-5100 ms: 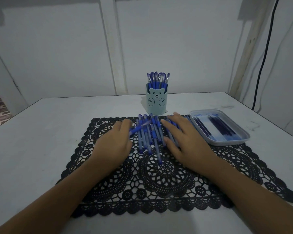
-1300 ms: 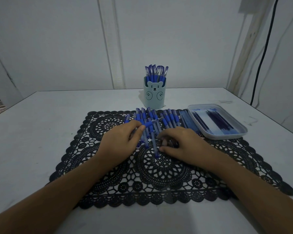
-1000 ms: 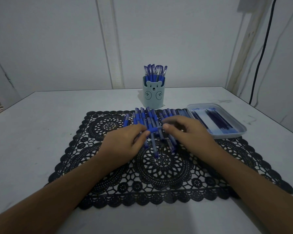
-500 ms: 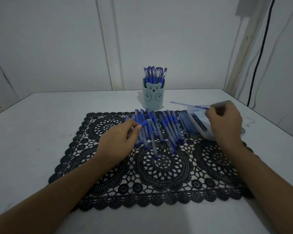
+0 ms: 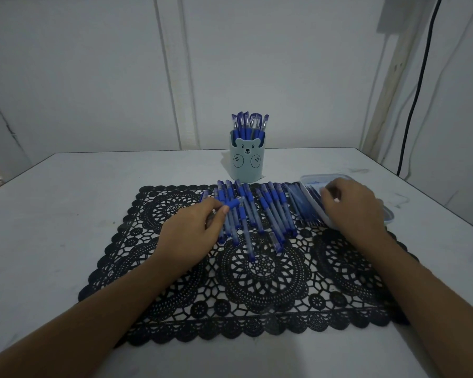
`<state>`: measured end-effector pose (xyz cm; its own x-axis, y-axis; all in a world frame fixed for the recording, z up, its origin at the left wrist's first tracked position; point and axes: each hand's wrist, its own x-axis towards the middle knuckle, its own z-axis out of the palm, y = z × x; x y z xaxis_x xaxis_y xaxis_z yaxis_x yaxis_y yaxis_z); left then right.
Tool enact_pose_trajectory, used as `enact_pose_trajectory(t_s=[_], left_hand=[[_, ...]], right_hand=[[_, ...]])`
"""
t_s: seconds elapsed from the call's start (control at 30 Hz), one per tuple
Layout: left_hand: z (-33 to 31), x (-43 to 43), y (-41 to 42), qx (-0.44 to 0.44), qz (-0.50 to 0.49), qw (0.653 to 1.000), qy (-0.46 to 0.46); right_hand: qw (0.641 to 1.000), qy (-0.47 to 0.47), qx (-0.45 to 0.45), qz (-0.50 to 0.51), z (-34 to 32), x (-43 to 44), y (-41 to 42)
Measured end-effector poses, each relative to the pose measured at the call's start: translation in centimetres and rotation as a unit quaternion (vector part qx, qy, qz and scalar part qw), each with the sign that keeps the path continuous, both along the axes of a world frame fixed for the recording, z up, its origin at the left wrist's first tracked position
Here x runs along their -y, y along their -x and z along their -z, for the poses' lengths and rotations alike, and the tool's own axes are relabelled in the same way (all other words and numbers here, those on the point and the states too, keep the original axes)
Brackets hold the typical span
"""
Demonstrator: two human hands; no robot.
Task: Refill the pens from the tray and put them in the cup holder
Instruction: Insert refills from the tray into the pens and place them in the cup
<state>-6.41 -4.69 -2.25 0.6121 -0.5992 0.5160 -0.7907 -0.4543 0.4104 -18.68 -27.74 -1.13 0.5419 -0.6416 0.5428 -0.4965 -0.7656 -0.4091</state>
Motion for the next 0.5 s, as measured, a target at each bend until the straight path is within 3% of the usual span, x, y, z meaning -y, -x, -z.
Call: enact_pose_trajectory(t_s=[0.2, 0.5], left_hand=[[0.0, -0.1, 0.1, 0.006, -0.001, 1.000, -0.003], [-0.1, -0.1, 0.2, 0.000, 0.002, 1.000, -0.009]], right_hand=[[0.978, -0.104, -0.165, 0.074, -0.2, 1.9, 0.7], [0.972, -0.115, -0.184, 0.095, 0.0, 2.5, 0.0]])
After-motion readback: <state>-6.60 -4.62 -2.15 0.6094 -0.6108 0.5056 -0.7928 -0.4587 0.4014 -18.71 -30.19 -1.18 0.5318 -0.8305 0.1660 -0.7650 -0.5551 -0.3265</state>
